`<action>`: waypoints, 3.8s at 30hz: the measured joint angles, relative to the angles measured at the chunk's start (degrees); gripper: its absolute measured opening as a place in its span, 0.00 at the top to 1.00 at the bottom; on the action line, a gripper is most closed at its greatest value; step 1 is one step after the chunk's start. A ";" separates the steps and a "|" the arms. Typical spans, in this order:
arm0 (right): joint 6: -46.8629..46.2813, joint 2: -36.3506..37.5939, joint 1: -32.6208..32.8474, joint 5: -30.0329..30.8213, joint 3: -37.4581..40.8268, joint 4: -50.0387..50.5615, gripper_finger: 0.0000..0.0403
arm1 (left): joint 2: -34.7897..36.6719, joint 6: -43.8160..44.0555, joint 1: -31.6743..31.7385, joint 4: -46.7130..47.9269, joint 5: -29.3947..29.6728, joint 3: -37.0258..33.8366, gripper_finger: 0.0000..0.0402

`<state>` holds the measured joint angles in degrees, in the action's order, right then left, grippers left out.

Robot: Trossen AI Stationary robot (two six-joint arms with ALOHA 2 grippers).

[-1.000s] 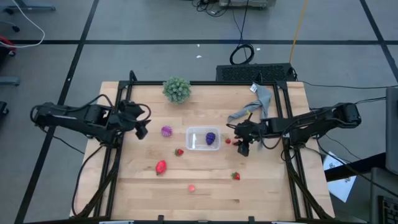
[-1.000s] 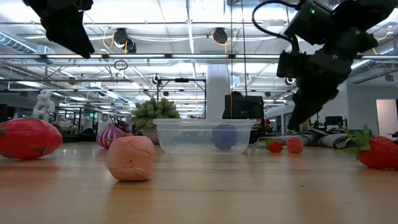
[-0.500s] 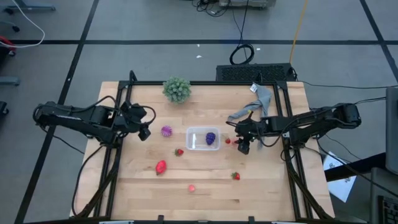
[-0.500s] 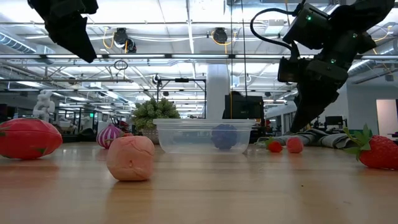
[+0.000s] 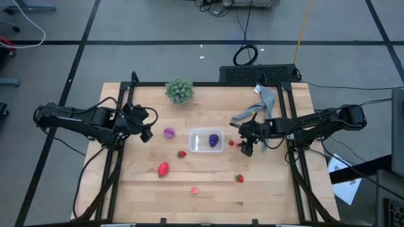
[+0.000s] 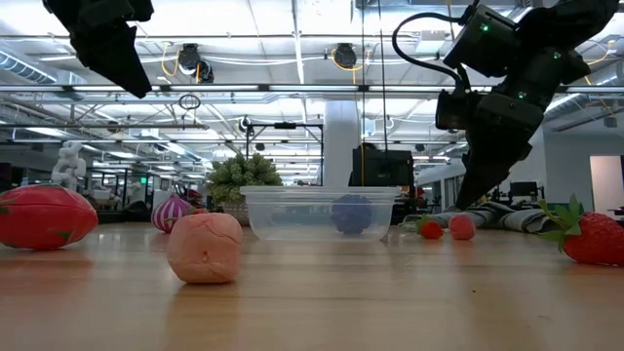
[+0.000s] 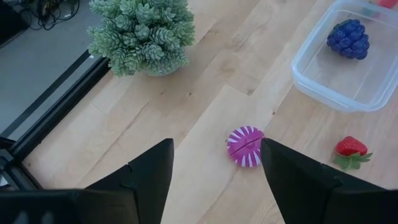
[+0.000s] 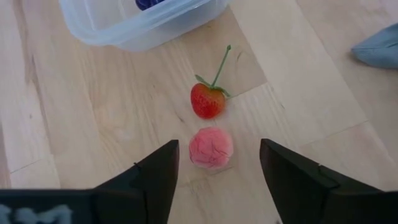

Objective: Pick and placing Produce into tupperware
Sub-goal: Put the top peach into the transparent container

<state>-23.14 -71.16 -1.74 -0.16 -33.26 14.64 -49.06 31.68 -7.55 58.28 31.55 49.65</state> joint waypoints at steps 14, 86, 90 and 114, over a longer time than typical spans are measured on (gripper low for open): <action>0.10 -4.85 1.00 -0.15 0.07 -3.74 0.46 | 0.00 -0.44 0.01 -0.07 0.04 0.00 0.39; 3.06 -5.71 2.62 -7.57 -3.44 -33.04 0.69 | 0.00 -1.66 0.00 -1.59 0.07 0.02 0.39; 9.06 -10.01 2.54 -7.51 -9.30 -33.28 0.69 | 0.00 -1.81 0.01 -1.60 0.07 0.04 0.39; 11.07 -23.41 -1.97 -5.89 -15.76 -21.85 0.69 | -0.01 -2.94 0.01 -1.61 0.04 0.04 0.39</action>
<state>-12.07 -94.56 -3.71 -6.04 -49.01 -7.21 -49.07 28.74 -7.54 56.68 31.59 49.69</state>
